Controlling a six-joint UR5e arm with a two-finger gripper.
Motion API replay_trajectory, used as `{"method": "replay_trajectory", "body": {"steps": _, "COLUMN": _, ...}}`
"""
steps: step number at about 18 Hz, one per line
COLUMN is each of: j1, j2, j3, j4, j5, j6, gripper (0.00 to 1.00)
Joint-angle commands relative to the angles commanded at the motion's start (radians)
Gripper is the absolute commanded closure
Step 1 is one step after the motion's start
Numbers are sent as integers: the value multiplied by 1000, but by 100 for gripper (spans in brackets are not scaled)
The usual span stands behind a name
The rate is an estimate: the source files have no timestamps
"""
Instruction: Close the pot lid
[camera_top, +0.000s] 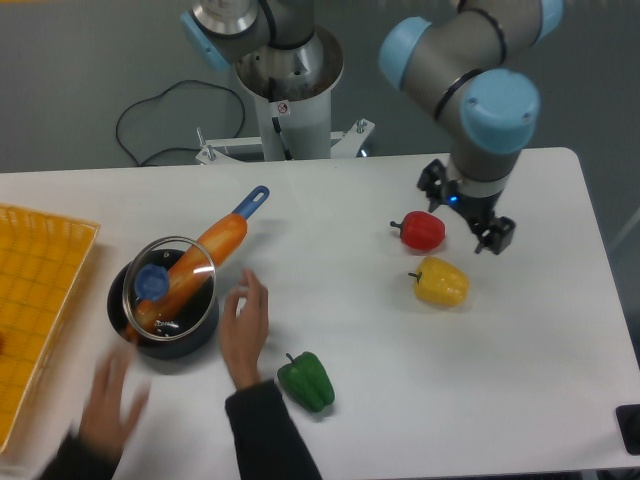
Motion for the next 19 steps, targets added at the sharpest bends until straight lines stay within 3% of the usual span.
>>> {"method": "replay_trajectory", "body": {"steps": 4, "j1": -14, "j2": 34, "j3": -8, "j4": -8, "j5": -17, "j6": 11, "gripper": 0}}
{"method": "replay_trajectory", "body": {"steps": 9, "j1": -40, "j2": 35, "j3": -5, "j4": 0, "j5": -6, "j6": 28, "gripper": 0}}
{"method": "replay_trajectory", "body": {"steps": 19, "j1": -9, "j2": 35, "j3": 5, "j4": 6, "j5": -11, "j6": 31, "gripper": 0}}
